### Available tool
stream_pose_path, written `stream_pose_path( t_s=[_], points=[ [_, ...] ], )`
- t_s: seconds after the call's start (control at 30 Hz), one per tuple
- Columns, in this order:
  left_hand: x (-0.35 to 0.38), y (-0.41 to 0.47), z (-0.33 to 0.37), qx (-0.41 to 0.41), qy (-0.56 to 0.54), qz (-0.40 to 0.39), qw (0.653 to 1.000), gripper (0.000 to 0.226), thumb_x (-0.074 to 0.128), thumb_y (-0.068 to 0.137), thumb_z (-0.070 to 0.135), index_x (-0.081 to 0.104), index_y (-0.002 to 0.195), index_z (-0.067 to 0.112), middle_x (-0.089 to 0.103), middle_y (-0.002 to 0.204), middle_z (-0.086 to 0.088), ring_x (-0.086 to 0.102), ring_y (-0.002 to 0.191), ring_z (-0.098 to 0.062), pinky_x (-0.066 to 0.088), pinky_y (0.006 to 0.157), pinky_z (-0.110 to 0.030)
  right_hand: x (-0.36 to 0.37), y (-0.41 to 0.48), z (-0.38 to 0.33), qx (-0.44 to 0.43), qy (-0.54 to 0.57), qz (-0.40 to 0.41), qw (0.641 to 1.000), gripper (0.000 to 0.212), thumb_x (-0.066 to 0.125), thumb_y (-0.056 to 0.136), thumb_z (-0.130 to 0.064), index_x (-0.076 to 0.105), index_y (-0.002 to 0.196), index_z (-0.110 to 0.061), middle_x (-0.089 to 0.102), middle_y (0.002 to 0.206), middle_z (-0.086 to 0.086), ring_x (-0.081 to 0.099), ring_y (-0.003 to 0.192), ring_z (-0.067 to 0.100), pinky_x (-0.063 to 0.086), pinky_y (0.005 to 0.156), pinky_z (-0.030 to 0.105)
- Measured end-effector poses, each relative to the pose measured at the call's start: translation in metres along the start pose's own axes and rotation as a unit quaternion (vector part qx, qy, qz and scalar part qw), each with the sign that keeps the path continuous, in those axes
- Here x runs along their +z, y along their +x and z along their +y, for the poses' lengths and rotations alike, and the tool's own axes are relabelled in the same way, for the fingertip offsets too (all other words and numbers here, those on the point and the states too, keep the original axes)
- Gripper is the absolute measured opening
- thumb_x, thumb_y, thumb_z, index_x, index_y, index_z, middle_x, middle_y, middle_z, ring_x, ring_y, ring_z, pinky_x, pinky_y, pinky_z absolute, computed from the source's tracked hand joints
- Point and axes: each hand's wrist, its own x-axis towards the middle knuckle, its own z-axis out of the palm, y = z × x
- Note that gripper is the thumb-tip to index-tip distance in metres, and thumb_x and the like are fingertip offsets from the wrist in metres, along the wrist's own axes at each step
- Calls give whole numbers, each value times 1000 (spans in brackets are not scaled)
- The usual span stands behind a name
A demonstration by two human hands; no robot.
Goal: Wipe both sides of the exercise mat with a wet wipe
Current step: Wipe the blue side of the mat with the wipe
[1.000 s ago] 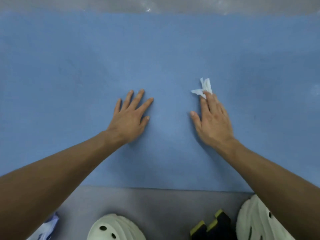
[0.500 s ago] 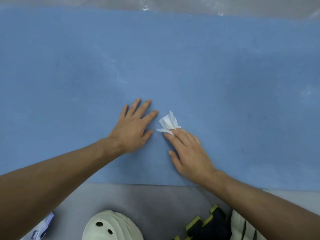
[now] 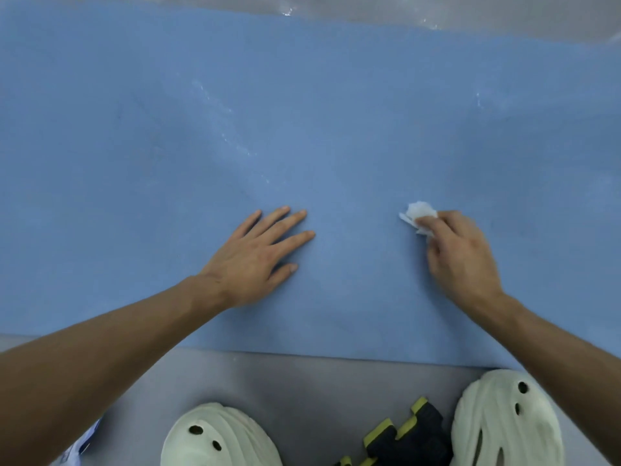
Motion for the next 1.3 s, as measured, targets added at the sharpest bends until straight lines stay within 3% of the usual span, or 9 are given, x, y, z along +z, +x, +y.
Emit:
stream_pose_path(
  t_s=[0.17, 0.43, 0.53, 0.67, 0.8, 0.97, 1.07, 1.17, 1.3],
  points=[
    [11, -10, -6, -3, 26, 18, 999, 61, 28, 106, 55, 21, 163, 37, 5, 173, 9, 3, 160, -17, 7, 129, -48, -10, -20, 39, 136, -14, 30, 990, 46, 43, 93, -17, 64, 131, -3, 57, 120, 23, 52, 106, 45, 45, 96, 52],
    [19, -8, 2, -4, 27, 40, 999, 62, 31, 104, 49, 26, 163, 30, 10, 173, 4, 3, 160, -20, 8, 127, -53, 12, -63, -75, -58, 122, -65, 989, 44, 52, 99, -17, 59, 141, -5, 54, 130, 12, 53, 118, 36, 39, 111, 41],
    [16, -3, 6, -4, -50, 45, 998, 65, 41, 99, 48, 35, 160, 27, 15, 172, 1, 4, 160, -20, 7, 128, -52, 13, -62, -117, -15, 247, -68, 966, 41, 53, 98, -16, 61, 138, -9, 51, 131, 0, 51, 120, 21, 37, 111, 25],
    [0, 13, 26, 6, -211, 46, 976, 65, 51, 94, 51, 45, 154, 25, 39, 162, 6, 25, 155, -15, 17, 128, -35, 8, -24, -142, 220, 469, -43, 854, 30, 55, 97, -16, 68, 122, -27, 60, 124, -5, 59, 118, 9, 47, 104, 26],
    [-31, 37, 56, -159, -493, 0, 855, 53, 53, 103, 50, 42, 153, 35, 51, 144, 26, 44, 130, 18, 32, 110, -8, -15, 12, -146, 357, 622, -85, 691, 22, 53, 104, 0, 68, 108, -16, 72, 110, -1, 74, 99, 16, 62, 86, 35],
    [-66, 64, 58, -241, -650, -55, 719, 38, 63, 102, 29, 59, 139, 23, 72, 123, 2, 72, 108, -11, 58, 87, -24, -36, 39, -137, 319, 571, -114, 748, 29, 54, 95, 8, 69, 105, -16, 75, 110, 9, 73, 99, 36, 59, 92, 57],
    [-96, 70, 53, -256, -603, -57, 753, 17, 70, 98, 21, 73, 114, 18, 75, 101, -3, 71, 85, -17, 54, 67, -23, -47, 52, -130, 291, 550, -111, 775, 23, 60, 93, 9, 68, 103, -10, 72, 100, 9, 74, 85, 30, 62, 86, 51],
    [-132, 69, 48, -257, -539, -77, 799, 8, 76, 93, 21, 74, 101, 20, 75, 92, -3, 71, 83, -18, 55, 77, -34, -60, 64, -128, 244, 564, -145, 775, 17, 65, 96, 6, 67, 99, -11, 68, 99, 18, 72, 76, 15, 63, 75, 29],
    [-161, 65, 44, -244, -497, -158, 818, 25, 82, 86, 23, 73, 109, 23, 74, 95, -3, 74, 88, -17, 59, 79, -31, -65, 79, -128, 205, 550, -170, 791, 20, 65, 95, 5, 68, 99, -14, 69, 107, 24, 67, 81, 23, 64, 77, 36]
  ],
)
